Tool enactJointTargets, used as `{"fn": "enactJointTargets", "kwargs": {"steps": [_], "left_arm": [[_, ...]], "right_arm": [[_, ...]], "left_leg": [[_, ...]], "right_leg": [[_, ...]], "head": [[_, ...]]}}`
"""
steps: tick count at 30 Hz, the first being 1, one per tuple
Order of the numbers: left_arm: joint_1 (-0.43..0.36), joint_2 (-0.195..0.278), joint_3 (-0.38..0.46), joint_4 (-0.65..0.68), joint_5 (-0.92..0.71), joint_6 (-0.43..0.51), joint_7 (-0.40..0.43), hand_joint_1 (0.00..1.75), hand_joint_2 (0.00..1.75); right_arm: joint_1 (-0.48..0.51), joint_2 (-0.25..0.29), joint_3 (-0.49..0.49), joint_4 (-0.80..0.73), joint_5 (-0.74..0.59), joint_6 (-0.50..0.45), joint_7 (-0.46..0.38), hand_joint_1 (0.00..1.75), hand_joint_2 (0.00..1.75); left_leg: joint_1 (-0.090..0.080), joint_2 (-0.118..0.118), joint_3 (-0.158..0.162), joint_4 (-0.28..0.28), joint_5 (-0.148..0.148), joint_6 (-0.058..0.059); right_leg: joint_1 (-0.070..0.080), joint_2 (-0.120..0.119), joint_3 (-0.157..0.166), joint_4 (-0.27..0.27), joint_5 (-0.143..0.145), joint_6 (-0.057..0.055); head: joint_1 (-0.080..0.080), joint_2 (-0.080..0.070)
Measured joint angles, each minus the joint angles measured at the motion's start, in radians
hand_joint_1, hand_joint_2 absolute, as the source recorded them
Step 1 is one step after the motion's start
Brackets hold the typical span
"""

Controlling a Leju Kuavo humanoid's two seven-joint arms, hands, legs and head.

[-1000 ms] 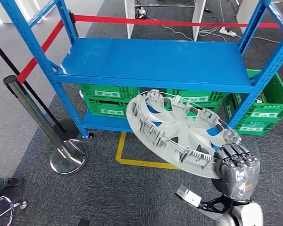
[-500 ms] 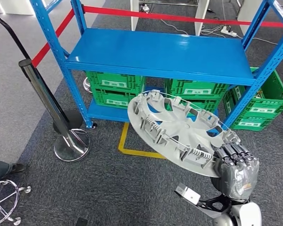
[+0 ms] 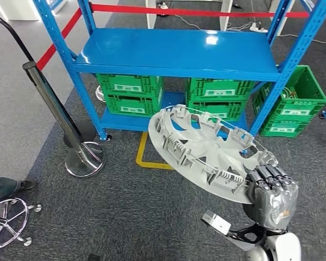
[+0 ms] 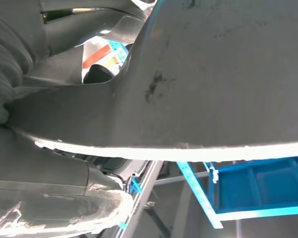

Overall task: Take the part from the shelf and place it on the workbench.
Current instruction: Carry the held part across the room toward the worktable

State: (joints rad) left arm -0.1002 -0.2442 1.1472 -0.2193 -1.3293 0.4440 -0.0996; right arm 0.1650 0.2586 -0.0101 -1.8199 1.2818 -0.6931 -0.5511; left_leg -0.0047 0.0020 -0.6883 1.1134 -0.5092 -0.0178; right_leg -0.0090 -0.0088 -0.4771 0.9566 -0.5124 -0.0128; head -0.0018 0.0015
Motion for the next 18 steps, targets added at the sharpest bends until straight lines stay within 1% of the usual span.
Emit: {"fn": "enactJointTargets", "kwargs": {"steps": [1, 2, 3, 4, 5, 6, 7, 8, 9, 10, 11, 12, 13, 14, 15, 16, 17, 18], "left_arm": [[0.0, 0.0, 0.001, 0.0, 0.0, 0.0, 0.0, 0.0, 1.75], [0.0, 0.001, 0.001, 0.0, 0.0, 0.0, 0.0, 0.0, 1.75], [0.0, 0.001, 0.001, 0.0, 0.0, 0.0, 0.0, 0.0, 1.75], [0.0, 0.002, 0.001, 0.0, 0.0, 0.0, 0.0, 0.0, 1.75], [0.0, 0.002, 0.002, 0.0, 0.0, 0.0, 0.0, 0.0, 1.75], [0.0, 0.002, 0.002, 0.0, 0.0, 0.0, 0.0, 0.0, 1.75], [-0.001, 0.002, 0.002, 0.0, 0.0, 0.001, 0.0, 0.0, 1.75], [-0.003, 0.003, 0.002, 0.0, 0.0, 0.001, 0.0, 0.0, 1.75], [-0.004, 0.003, 0.002, 0.0, 0.0, 0.001, 0.0, 0.0, 1.75], [-0.004, 0.003, 0.002, 0.0, 0.0, 0.001, 0.0, 0.0, 1.75], [-0.004, 0.003, 0.002, 0.0, 0.001, 0.001, 0.0, 0.0, 1.75], [-0.004, 0.003, 0.003, 0.0, 0.001, 0.001, 0.0, 0.0, 1.75], [-0.004, 0.003, 0.003, 0.0, 0.001, 0.001, 0.0, 0.0, 1.75], [-0.004, 0.003, 0.003, 0.0, 0.002, 0.001, 0.0, 0.0, 1.75], [-0.004, 0.002, 0.004, 0.0, 0.002, 0.001, 0.0, 0.0, 1.75], [-0.004, 0.002, 0.004, 0.0, 0.002, 0.001, 0.0, 0.0, 1.75], [-0.004, 0.001, 0.004, 0.0, 0.002, 0.001, 0.0, 0.0, 1.75], [-0.004, 0.001, 0.004, 0.0, 0.002, 0.001, 0.0, 0.0, 1.75]], "right_arm": [[0.0, 0.0, 0.001, 0.0, 0.0, 0.0, 0.001, 1.75, 1.75], [0.001, 0.0, 0.001, 0.0, 0.001, 0.0, 0.002, 1.75, 1.75], [0.001, 0.0, 0.002, 0.0, 0.001, 0.0, 0.002, 1.75, 1.75], [0.002, 0.0, 0.002, 0.0, 0.001, 0.0, 0.003, 1.75, 1.75], [0.002, -0.001, 0.003, 0.0, 0.001, 0.0, 0.003, 1.75, 1.75], [0.003, -0.001, 0.003, 0.0, 0.0, 0.0, 0.004, 1.75, 1.75], [0.004, -0.001, 0.003, 0.0, 0.0, 0.0, 0.005, 1.75, 1.75], [0.005, -0.001, 0.004, 0.0, 0.0, 0.0, 0.005, 1.75, 1.75], [0.006, -0.001, 0.004, 0.0, -0.001, 0.0, 0.006, 1.75, 1.75], [0.006, -0.001, 0.004, 0.0, -0.001, 0.0, 0.006, 1.75, 1.75], [0.007, -0.001, 0.005, 0.0, -0.001, 0.0, 0.006, 1.75, 1.75], [0.007, -0.001, 0.005, 0.0, -0.001, 0.0, 0.006, 1.75, 1.75], [0.008, -0.002, 0.005, 0.0, -0.002, 0.0, 0.007, 1.75, 1.75], [0.008, -0.003, 0.004, 0.0, -0.002, 0.0, 0.007, 1.75, 1.75], [0.008, -0.004, 0.004, 0.0, -0.003, 0.0, 0.007, 1.75, 1.75], [0.009, -0.004, 0.004, 0.0, -0.003, 0.0, 0.006, 1.75, 1.75], [0.009, -0.005, 0.005, 0.0, -0.003, 0.0, 0.006, 1.75, 1.75], [0.01, -0.005, 0.005, 0.0, -0.004, 0.0, 0.005, 1.75, 1.75]], "left_leg": [[0.002, 0.0, -0.013, 0.068, -0.044, -0.004], [0.004, 0.0, -0.018, 0.125, -0.064, -0.006], [0.004, 0.0, -0.012, 0.154, -0.06, -0.007], [0.004, 0.0, 0.009, 0.152, -0.039, -0.005], [0.004, 0.0, 0.046, 0.115, -0.011, 0.0], [0.002, -0.001, 0.097, 0.051, 0.005, 0.008], [0.0, -0.002, 0.149, -0.023, 0.009, 0.017], [-0.002, -0.002, 0.19, -0.087, 0.003, 0.024], [-0.005, -0.003, 0.214, -0.129, -0.006, 0.03], [-0.008, -0.003, 0.221, -0.149, -0.008, 0.033], [-0.009, -0.003, 0.217, -0.156, -0.001, 0.037], [-0.008, 0.0, 0.211, -0.16, 0.01, 0.042], [-0.006, 0.002, 0.203, -0.165, 0.022, 0.048], [-0.004, 0.005, 0.193, -0.168, 0.033, 0.052], [-0.004, 0.006, 0.18, -0.167, 0.043, 0.055], [-0.005, 0.007, 0.166, -0.165, 0.051, 0.057], [-0.005, 0.008, 0.152, -0.162, 0.061, 0.056], [-0.005, 0.008, 0.137, -0.158, 0.069, 0.055]], "right_leg": [[0.001, -0.001, -0.014, 0.003, 0.011, -0.001], [0.002, -0.001, -0.031, 0.007, 0.022, -0.001], [0.002, -0.002, -0.048, 0.012, 0.031, -0.001], [0.003, -0.002, -0.066, 0.018, 0.039, 0.0], [0.005, -0.001, -0.082, 0.025, 0.046, 0.001], [0.006, 0.0, -0.094, 0.03, 0.053, 0.003], [0.009, 0.0, -0.104, 0.034, 0.059, 0.006], [0.009, 0.0, -0.112, 0.036, 0.067, 0.011], [0.009, -0.001, -0.117, 0.037, 0.075, 0.017], [0.008, -0.002, -0.122, 0.037, 0.084, 0.024], [0.006, -0.003, -0.127, 0.036, 0.09, 0.031], [0.005, -0.002, -0.133, 0.039, 0.085, 0.037], [0.004, 0.001, -0.143, 0.056, 0.062, 0.043], [0.003, 0.003, -0.158, 0.093, 0.023, 0.048], [0.001, 0.005, -0.175, 0.148, -0.026, 0.053], [0.0, 0.005, -0.193, 0.216, -0.07, 0.057], [-0.002, 0.005, -0.204, 0.277, -0.095, 0.061], [-0.003, 0.005, -0.204, 0.312, -0.096, 0.065]], "head": [[-0.002, 0.0], [-0.002, 0.0], [-0.002, 0.0], [-0.002, 0.0], [-0.002, 0.0], [-0.002, 0.0], [-0.002, 0.0], [-0.001, 0.0], [-0.001, 0.0], [-0.001, 0.0], [-0.002, 0.0], [-0.002, 0.0], [0.0, 0.0], [0.002, 0.0], [0.004, 0.0], [0.005, 0.0], [0.005, 0.0], [0.005, 0.0]]}}
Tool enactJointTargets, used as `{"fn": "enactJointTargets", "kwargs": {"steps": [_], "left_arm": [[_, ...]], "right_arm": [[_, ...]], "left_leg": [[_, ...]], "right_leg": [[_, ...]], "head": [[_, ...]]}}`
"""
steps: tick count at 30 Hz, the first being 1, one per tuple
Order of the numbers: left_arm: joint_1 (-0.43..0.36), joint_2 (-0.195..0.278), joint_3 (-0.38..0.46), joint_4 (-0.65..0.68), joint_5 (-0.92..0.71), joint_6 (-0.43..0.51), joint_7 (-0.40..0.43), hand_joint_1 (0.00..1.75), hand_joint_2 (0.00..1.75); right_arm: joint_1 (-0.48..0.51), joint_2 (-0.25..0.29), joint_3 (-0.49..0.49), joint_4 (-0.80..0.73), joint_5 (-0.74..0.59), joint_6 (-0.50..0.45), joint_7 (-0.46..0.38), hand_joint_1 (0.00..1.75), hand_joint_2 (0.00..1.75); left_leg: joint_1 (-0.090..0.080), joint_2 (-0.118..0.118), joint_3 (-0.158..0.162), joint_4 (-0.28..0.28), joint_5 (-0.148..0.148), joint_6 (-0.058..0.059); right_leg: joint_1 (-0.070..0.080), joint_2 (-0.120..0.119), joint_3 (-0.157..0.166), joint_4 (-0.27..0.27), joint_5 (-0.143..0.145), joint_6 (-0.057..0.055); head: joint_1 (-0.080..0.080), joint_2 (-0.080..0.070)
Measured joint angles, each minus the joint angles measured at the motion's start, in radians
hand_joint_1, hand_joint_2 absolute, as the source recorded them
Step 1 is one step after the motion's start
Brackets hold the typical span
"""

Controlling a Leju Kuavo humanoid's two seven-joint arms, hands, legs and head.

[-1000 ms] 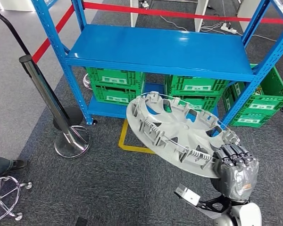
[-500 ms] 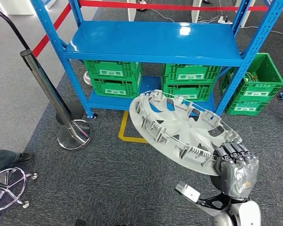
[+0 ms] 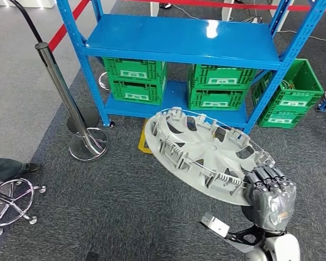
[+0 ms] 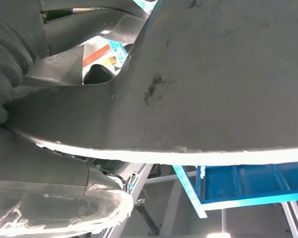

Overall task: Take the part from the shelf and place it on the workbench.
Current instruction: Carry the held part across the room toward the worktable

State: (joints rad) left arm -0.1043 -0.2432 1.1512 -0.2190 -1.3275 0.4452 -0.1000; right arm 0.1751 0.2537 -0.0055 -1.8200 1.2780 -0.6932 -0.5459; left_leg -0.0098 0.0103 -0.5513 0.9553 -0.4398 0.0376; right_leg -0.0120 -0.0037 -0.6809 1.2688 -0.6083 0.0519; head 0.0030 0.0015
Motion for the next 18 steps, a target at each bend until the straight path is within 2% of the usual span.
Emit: {"fn": "enactJointTargets", "kwargs": {"steps": [1, 2, 3, 4, 5, 6, 7, 8, 9, 10, 11, 13, 14, 15, 16, 17, 18], "left_arm": [[0.0, 0.0, 0.0, 0.0, 0.0, 0.0, 0.0, 0.0, 1.75], [0.0, 0.0, 0.0, 0.0, 0.0, 0.0, -0.001, 0.0, 1.75], [0.0, 0.0, 0.0, 0.0, 0.0, 0.0, -0.001, 0.0, 1.75], [0.0, 0.0, 0.001, 0.0, 0.0, 0.0, -0.001, 0.0, 1.75], [0.0, 0.0, 0.001, 0.0, 0.0, 0.001, -0.001, 0.0, 1.75], [0.0, 0.0, 0.001, 0.0, 0.0, 0.002, -0.001, 0.0, 1.75], [0.0, 0.0, 0.002, 0.0, 0.0, 0.002, -0.001, 0.0, 1.75], [0.001, 0.0, 0.002, 0.0, 0.0, 0.003, -0.002, 0.0, 1.75], [0.001, 0.001, 0.003, 0.0, 0.0, 0.003, -0.002, 0.0, 1.75], [0.002, 0.001, 0.004, 0.0, 0.001, 0.003, -0.002, 0.0, 1.75], [0.003, 0.001, 0.005, 0.0, 0.001, 0.003, -0.002, 0.0, 1.75], [0.003, 0.001, 0.005, 0.0, 0.003, 0.003, -0.004, 0.0, 1.75], [0.003, 0.001, 0.006, 0.0, 0.005, 0.003, -0.006, 0.0, 1.75], [0.003, 0.001, 0.006, 0.0, 0.007, 0.002, -0.009, 0.0, 1.75], [0.003, 0.001, 0.007, 0.0, 0.01, 0.001, -0.011, 0.0, 1.75], [0.003, 0.001, 0.007, 0.0, 0.013, 0.0, -0.013, 0.0, 1.75], [0.003, 0.002, 0.008, 0.0, 0.015, -0.002, -0.015, 0.0, 1.75]], "right_arm": [[0.0, 0.0, 0.0, 0.0, 0.0, 0.0, 0.0, 1.75, 1.75], [0.0, 0.0, 0.0, 0.0, 0.0, 0.0, 0.0, 1.75, 1.75], [0.0, 0.0, 0.0, 0.0, -0.001, 0.0, 0.0, 1.75, 1.75], [-0.001, 0.0, 0.0, 0.0, -0.001, 0.0, 0.0, 1.75, 1.75], [-0.002, 0.0, 0.0, 0.0, -0.001, 0.0, -0.001, 1.75, 1.75], [-0.003, -0.001, 0.0, -0.001, 0.0, 0.0, -0.001, 1.75, 1.75], [-0.003, -0.001, 0.001, -0.001, 0.0, 0.0, -0.001, 1.75, 1.75], [-0.002, -0.001, 0.001, -0.001, 0.0, 0.0, -0.001, 1.75, 1.75], [-0.002, -0.001, 0.002, -0.001, 0.0, 0.0, -0.001, 1.75, 1.75], [-0.003, -0.001, 0.002, -0.001, 0.0, 0.0, -0.001, 1.75, 1.75], [-0.004, -0.001, 0.003, -0.001, 0.0, 0.0, -0.001, 1.75, 1.75], [-0.004, -0.001, 0.004, -0.001, 0.001, 0.0, -0.001, 1.75, 1.75], [-0.005, -0.001, 0.004, -0.001, 0.001, 0.0, -0.001, 1.75, 1.75], [-0.005, -0.001, 0.004, -0.001, 0.002, 0.0, 0.0, 1.75, 1.75], [-0.005, -0.001, 0.004, -0.001, 0.002, 0.0, 0.0, 1.75, 1.75], [-0.005, -0.001, 0.005, -0.001, 0.002, 0.0, 0.0, 1.75, 1.75], [-0.005, -0.001, 0.006, -0.001, 0.002, 0.0, 0.001, 1.75, 1.75]], "left_leg": [[0.001, 0.001, -0.015, 0.004, 0.008, -0.002], [0.002, 0.001, -0.029, 0.01, 0.015, -0.005], [0.002, 0.0, -0.041, 0.016, 0.021, -0.009], [0.001, 0.0, -0.053, 0.023, 0.026, -0.014], [0.0, -0.001, -0.063, 0.03, 0.033, -0.02], [-0.002, -0.001, -0.07, 0.035, 0.041, -0.024], [-0.003, -0.001, -0.077, 0.037, 0.05, -0.029], [-0.003, -0.002, -0.082, 0.037, 0.058, -0.032], [-0.002, -0.003, -0.089, 0.041, 0.053, -0.037], [0.0, -0.004, -0.097, 0.055, 0.032, -0.043], [0.001, -0.005, -0.108, 0.089, -0.007, -0.049], [0.005, -0.005, -0.139, 0.211, -0.105, -0.059], [0.007, -0.005, -0.152, 0.276, -0.135, -0.062], [0.008, -0.005, -0.156, 0.321, -0.14, -0.062], [0.008, -0.005, -0.146, 0.334, -0.123, -0.06], [0.007, -0.006, -0.119, 0.309, -0.093, -0.055], [0.006, -0.006, -0.078, 0.255, -0.064, -0.047]], "right_leg": [[-0.002, 0.0, 0.016, 0.003, 0.019, 0.003], [-0.004, 0.0, 0.049, -0.032, 0.051, 0.005], [-0.006, 0.0, 0.094, -0.094, 0.075, 0.008], [-0.007, 0.001, 0.142, -0.164, 0.083, 0.01], [-0.007, 0.002, 0.181, -0.225, 0.08, 0.008], [-0.006, 0.004, 0.202, -0.263, 0.07, 0.004], [-0.004, 0.005, 0.209, -0.279, 0.064, -0.002], [-0.004, 0.005, 0.202, -0.281, 0.066, -0.01], [-0.004, 0.004, 0.194, -0.279, 0.073, -0.019], [-0.005, 0.002, 0.185, -0.278, 0.081, -0.029], [-0.006, 0.0, 0.175, -0.277, 0.089, -0.039], [-0.004, -0.002, 0.154, -0.275, 0.104, -0.054], [-0.003, -0.003, 0.143, -0.274, 0.111, -0.057], [-0.001, -0.004, 0.133, -0.274, 0.117, -0.06], [0.001, -0.004, 0.123, -0.273, 0.125, -0.061], [0.004, -0.004, 0.114, -0.272, 0.132, -0.061], [0.007, -0.003, 0.107, -0.271, 0.138, -0.061]], "head": [[0.0, 0.0], [0.0, 0.0], [0.0, 0.0], [0.001, 0.0], [0.002, 0.0], [0.002, 0.0], [0.002, 0.0], [0.002, 0.0], [0.002, 0.0], [0.0, 0.0], [-0.001, 0.0], [-0.004, 0.0], [-0.005, 0.0], [-0.005, 0.0], [-0.005, 0.0], [-0.005, 0.0], [-0.005, 0.0]]}}
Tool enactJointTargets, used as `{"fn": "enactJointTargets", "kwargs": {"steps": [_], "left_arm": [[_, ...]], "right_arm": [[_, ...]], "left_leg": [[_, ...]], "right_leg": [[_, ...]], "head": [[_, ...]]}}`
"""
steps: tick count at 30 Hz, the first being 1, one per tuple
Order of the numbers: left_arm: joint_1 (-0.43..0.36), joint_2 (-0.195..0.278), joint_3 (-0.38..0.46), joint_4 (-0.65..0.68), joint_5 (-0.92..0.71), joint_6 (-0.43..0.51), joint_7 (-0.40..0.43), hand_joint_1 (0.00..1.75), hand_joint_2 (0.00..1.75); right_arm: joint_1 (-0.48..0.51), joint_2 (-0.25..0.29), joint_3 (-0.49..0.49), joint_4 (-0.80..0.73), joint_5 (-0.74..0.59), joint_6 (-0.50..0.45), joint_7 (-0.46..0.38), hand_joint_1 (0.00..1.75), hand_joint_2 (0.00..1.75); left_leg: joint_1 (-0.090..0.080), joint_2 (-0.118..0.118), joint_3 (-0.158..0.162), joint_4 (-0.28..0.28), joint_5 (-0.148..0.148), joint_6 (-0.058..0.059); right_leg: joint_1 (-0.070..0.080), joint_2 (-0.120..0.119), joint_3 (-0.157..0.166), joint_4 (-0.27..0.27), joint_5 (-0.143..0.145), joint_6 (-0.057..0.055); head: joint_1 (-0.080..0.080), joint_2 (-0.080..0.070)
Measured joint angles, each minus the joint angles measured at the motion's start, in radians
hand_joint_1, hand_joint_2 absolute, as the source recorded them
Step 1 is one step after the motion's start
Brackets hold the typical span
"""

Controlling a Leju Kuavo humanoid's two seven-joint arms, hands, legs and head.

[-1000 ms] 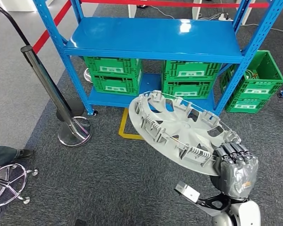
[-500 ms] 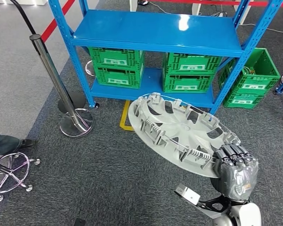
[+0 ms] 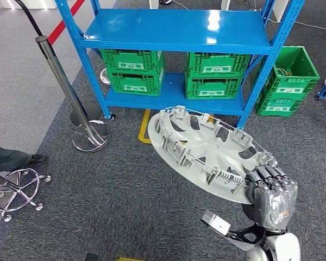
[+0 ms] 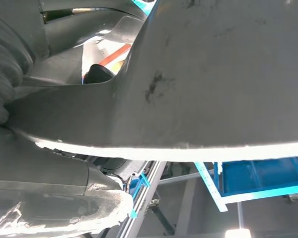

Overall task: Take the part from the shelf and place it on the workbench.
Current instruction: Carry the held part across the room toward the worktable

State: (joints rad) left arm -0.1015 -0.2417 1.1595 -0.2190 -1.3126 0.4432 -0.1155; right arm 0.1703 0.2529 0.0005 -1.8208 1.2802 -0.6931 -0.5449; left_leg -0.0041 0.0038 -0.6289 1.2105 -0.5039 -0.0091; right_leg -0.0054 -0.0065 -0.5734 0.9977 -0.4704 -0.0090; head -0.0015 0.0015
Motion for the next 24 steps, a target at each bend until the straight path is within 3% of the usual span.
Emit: {"fn": "enactJointTargets", "kwargs": {"steps": [2, 4, 6, 7, 9, 11, 12, 13, 14, 16, 18, 22, 24], "left_arm": [[-0.002, 0.001, 0.002, 0.0, 0.002, -0.002, -0.006, 0.0, 1.75], [-0.005, 0.0, 0.004, 0.0, 0.003, -0.002, -0.009, 0.0, 1.75], [-0.007, -0.001, 0.005, 0.0, 0.003, -0.002, -0.011, 0.0, 1.75], [-0.007, -0.001, 0.005, 0.0, 0.003, -0.002, -0.011, 0.0, 1.75], [-0.006, -0.002, 0.006, 0.0, 0.003, -0.003, -0.011, 0.0, 1.75], [-0.005, -0.004, 0.006, 0.0, 0.003, -0.008, -0.01, 0.0, 1.75], [-0.005, -0.005, 0.006, 0.0, 0.003, -0.01, -0.01, 0.0, 1.75], [-0.005, -0.006, 0.006, 0.0, 0.003, -0.012, -0.008, 0.0, 1.75], [-0.004, -0.006, 0.006, 0.0, 0.003, -0.014, -0.007, 0.0, 1.75], [-0.004, -0.007, 0.006, 0.0, 0.003, -0.015, -0.005, 0.0, 1.75], [-0.005, -0.008, 0.006, 0.0, 0.003, -0.016, -0.005, 0.0, 1.75], [-0.004, -0.008, 0.006, 0.0, 0.003, -0.016, -0.004, 0.0, 1.75], [-0.005, -0.008, 0.006, 0.0, 0.003, -0.016, -0.003, 0.0, 1.75]], "right_arm": [[-0.001, 0.0, 0.002, 0.0, 0.0, 0.0, 0.002, 1.75, 1.75], [-0.004, 0.0, 0.002, 0.0, 0.0, 0.0, 0.004, 1.75, 1.75], [-0.007, 0.0, 0.002, 0.0, 0.001, 0.0, 0.006, 1.75, 1.75], [-0.008, 0.0, 0.002, 0.0, 0.001, 0.0, 0.007, 1.75, 1.75], [-0.01, 0.0, 0.002, 0.0, 0.003, 0.0, 0.009, 1.75, 1.75], [-0.011, 0.0, 0.002, 0.0, 0.004, 0.0, 0.01, 1.75, 1.75], [-0.011, 0.0, 0.002, 0.0, 0.005, 0.0, 0.011, 1.75, 1.75], [-0.011, -0.001, 0.002, 0.0, 0.006, 0.0, 0.012, 1.75, 1.75], [-0.011, -0.001, 0.002, 0.001, 0.007, 0.0, 0.014, 1.75, 1.75], [-0.014, -0.002, 0.002, 0.001, 0.008, 0.0, 0.017, 1.75, 1.75], [-0.017, -0.002, 0.002, 0.001, 0.008, 0.0, 0.019, 1.75, 1.75], [-0.018, -0.003, 0.003, 0.001, 0.012, 0.0, 0.025, 1.75, 1.75], [-0.021, -0.003, 0.003, 0.001, 0.013, 0.0, 0.029, 1.75, 1.75]], "left_leg": [[-0.005, -0.001, 0.094, -0.14, 0.016, 0.022], [-0.011, -0.002, 0.136, -0.216, 0.003, 0.033], [-0.01, 0.0, 0.137, -0.239, 0.006, 0.034], [-0.007, 0.002, 0.136, -0.248, 0.012, 0.037], [-0.001, 0.005, 0.127, -0.256, 0.026, 0.042], [-0.003, 0.006, 0.11, -0.252, 0.036, 0.045], [-0.003, 0.006, 0.103, -0.25, 0.04, 0.045], [-0.003, 0.006, 0.096, -0.248, 0.044, 0.043], [-0.003, 0.006, 0.091, -0.245, 0.046, 0.042], [-0.003, 0.005, 0.083, -0.235, 0.048, 0.037], [-0.006, 0.005, 0.07, -0.22, 0.05, 0.028], [-0.006, 0.003, 0.053, -0.205, 0.05, 0.008], [-0.003, 0.001, 0.031, -0.152, 0.005, -0.004]], "right_leg": [[0.005, 0.001, -0.009, 0.001, 0.011, 0.004], [0.005, -0.001, -0.015, 0.001, 0.022, 0.014], [0.004, -0.002, -0.023, 0.003, 0.028, 0.026], [0.004, -0.001, -0.033, 0.014, 0.018, 0.032], [0.003, 0.003, -0.07, 0.092, -0.039, 0.041], [0.0, 0.004, -0.117, 0.224, -0.111, 0.05], [-0.002, 0.004, -0.128, 0.267, -0.127, 0.053], [-0.004, 0.004, -0.121, 0.274, -0.124, 0.056], [-0.006, 0.004, -0.094, 0.24, -0.104, 0.058], [-0.009, 0.003, -0.007, 0.104, -0.057, 0.059], [-0.008, 0.004, 0.042, 0.017, -0.04, 0.05], [-0.008, 0.005, 0.034, 0.013, -0.031, 0.023], [-0.011, 0.003, 0.027, 0.01, -0.022, 0.009]], "head": [[0.001, 0.0], [0.001, 0.0], [0.001, 0.0], [0.002, 0.0], [0.005, 0.0], [0.007, 0.0], [0.008, 0.0], [0.008, 0.0], [0.008, 0.0], [0.008, 0.0], [0.008, 0.0], [0.008, 0.0], [0.005, 0.0]]}}
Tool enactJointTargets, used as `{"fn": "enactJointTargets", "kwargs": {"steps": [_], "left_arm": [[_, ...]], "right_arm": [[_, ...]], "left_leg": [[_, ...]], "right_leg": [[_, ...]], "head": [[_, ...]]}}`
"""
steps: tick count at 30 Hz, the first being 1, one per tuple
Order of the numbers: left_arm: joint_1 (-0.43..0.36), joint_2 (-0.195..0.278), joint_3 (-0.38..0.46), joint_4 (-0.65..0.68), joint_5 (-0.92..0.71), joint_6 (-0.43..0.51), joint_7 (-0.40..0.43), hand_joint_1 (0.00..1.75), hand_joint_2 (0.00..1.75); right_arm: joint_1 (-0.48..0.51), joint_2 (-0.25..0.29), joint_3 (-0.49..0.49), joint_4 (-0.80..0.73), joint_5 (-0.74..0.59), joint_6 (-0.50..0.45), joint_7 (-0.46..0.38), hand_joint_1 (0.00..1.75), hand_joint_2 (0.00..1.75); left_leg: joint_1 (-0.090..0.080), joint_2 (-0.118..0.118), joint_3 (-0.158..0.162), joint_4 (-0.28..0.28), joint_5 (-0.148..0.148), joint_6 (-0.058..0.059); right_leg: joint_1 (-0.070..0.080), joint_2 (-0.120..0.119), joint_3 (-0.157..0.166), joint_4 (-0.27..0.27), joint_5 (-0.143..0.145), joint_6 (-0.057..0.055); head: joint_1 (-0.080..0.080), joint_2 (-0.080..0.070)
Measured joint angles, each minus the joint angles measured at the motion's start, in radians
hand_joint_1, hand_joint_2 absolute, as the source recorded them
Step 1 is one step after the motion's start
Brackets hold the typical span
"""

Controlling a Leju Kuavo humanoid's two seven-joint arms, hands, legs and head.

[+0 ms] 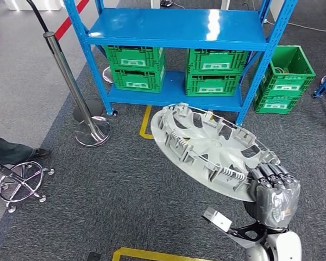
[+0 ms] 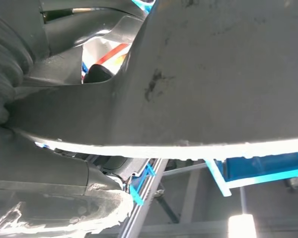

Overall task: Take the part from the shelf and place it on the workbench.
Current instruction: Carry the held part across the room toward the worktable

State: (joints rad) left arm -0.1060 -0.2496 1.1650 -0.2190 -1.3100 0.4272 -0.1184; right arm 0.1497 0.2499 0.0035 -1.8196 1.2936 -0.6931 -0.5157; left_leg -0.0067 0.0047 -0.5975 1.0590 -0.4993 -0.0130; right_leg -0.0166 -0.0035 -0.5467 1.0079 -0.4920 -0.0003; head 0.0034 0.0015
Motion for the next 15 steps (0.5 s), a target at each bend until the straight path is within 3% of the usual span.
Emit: {"fn": "enactJointTargets", "kwargs": {"steps": [2, 3, 4, 5, 7, 9, 13, 15], "left_arm": [[0.001, 0.0, 0.0, 0.0, 0.0, 0.0, 0.001, 0.0, 1.75], [0.001, 0.0, 0.0, 0.0, 0.0, -0.001, 0.001, 0.0, 1.75], [0.002, 0.0, 0.0, 0.0, 0.0, -0.001, 0.003, 0.0, 1.75], [0.003, 0.0, 0.0, 0.0, 0.0, -0.002, 0.005, 0.0, 1.75], [0.002, 0.001, 0.0, 0.0, 0.0, -0.003, 0.008, 0.0, 1.75], [0.0, 0.001, 0.0, 0.0, 0.0, -0.003, 0.009, 0.0, 1.75], [0.003, 0.001, 0.0, 0.0, 0.0, -0.005, 0.012, 0.0, 1.75], [0.003, 0.0, 0.0, 0.0, 0.0, -0.007, 0.013, 0.0, 1.75]], "right_arm": [[-0.004, 0.0, 0.001, 0.0, 0.001, 0.0, 0.004, 1.75, 1.75], [-0.005, -0.001, 0.001, 0.001, 0.002, 0.0, 0.009, 1.75, 1.75], [-0.006, -0.002, 0.001, 0.001, 0.003, 0.0, 0.015, 1.75, 1.75], [-0.006, -0.003, 0.001, 0.002, 0.005, 0.0, 0.022, 1.75, 1.75], [-0.008, -0.005, 0.002, 0.003, 0.011, 0.0, 0.035, 1.75, 1.75], [-0.011, -0.008, 0.005, 0.003, 0.022, 0.0, 0.049, 1.75, 1.75], [-0.019, -0.016, 0.014, 0.002, 0.066, 0.0, 0.086, 1.75, 1.75], [-0.022, -0.023, 0.019, 0.002, 0.087, 0.0, 0.108, 1.75, 1.75]], "left_leg": [[0.005, -0.001, -0.045, 0.117, -0.071, -0.009], [0.007, -0.001, -0.065, 0.17, -0.093, -0.011], [0.008, -0.001, -0.072, 0.195, -0.098, -0.01], [0.008, -0.001, -0.061, 0.185, -0.083, -0.008], [0.006, -0.001, 0.008, 0.07, -0.025, 0.003], [0.003, -0.002, 0.068, -0.04, 0.006, 0.015], [-0.001, -0.004, 0.071, -0.076, 0.018, 0.031], [0.003, -0.007, 0.068, -0.086, 0.032, 0.041]], "right_leg": [[0.001, -0.001, -0.011, 0.001, 0.008, -0.008], [0.002, -0.001, -0.017, 0.001, 0.011, -0.01], [0.003, -0.001, -0.023, 0.001, 0.015, -0.01], [0.004, 0.0, -0.027, 0.001, 0.019, -0.01], [0.005, 0.001, -0.032, 0.001, 0.026, -0.006], [0.008, 0.001, -0.037, 0.003, 0.032, 0.002], [0.007, -0.003, -0.048, 0.001, 0.041, 0.026], [0.006, -0.001, -0.071, 0.045, 0.005, 0.036]], "head": [[-0.002, 0.0], [-0.002, 0.0], [-0.002, 0.0], [-0.002, 0.0], [-0.002, 0.0], [-0.002, 0.0], [-0.001, 0.0], [0.001, 0.0]]}}
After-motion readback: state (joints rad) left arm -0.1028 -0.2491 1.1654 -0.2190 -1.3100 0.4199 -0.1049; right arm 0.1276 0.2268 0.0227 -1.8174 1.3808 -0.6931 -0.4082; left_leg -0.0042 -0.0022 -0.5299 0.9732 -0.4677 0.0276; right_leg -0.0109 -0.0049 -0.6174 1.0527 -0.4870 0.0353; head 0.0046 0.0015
